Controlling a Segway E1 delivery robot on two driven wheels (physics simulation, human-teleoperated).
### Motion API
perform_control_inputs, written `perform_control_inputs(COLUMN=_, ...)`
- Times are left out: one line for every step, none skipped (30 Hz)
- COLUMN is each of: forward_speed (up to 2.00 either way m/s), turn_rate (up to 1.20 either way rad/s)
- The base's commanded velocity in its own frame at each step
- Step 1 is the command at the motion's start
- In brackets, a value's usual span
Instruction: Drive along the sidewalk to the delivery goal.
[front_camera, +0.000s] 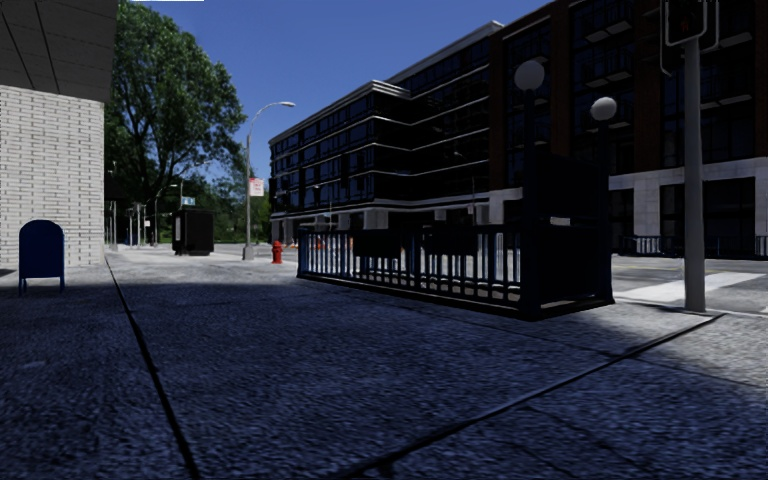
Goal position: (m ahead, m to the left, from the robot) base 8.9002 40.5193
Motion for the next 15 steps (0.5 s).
perform_control_inputs(forward_speed=2.0, turn_rate=0.2)
perform_control_inputs(forward_speed=2.0, turn_rate=0.2)
perform_control_inputs(forward_speed=2.0, turn_rate=0.2)
perform_control_inputs(forward_speed=2.0, turn_rate=0.2)
perform_control_inputs(forward_speed=2.0, turn_rate=0.2)
perform_control_inputs(forward_speed=2.0, turn_rate=0.2)
perform_control_inputs(forward_speed=2.0, turn_rate=0.2)
perform_control_inputs(forward_speed=2.0, turn_rate=0.21)
perform_control_inputs(forward_speed=2.0, turn_rate=0.22)
perform_control_inputs(forward_speed=2.0, turn_rate=0.25)
perform_control_inputs(forward_speed=2.0, turn_rate=0.25)
perform_control_inputs(forward_speed=2.0, turn_rate=0.28)
perform_control_inputs(forward_speed=2.0, turn_rate=0.3)
perform_control_inputs(forward_speed=2.0, turn_rate=0.31)
perform_control_inputs(forward_speed=2.0, turn_rate=0.31)
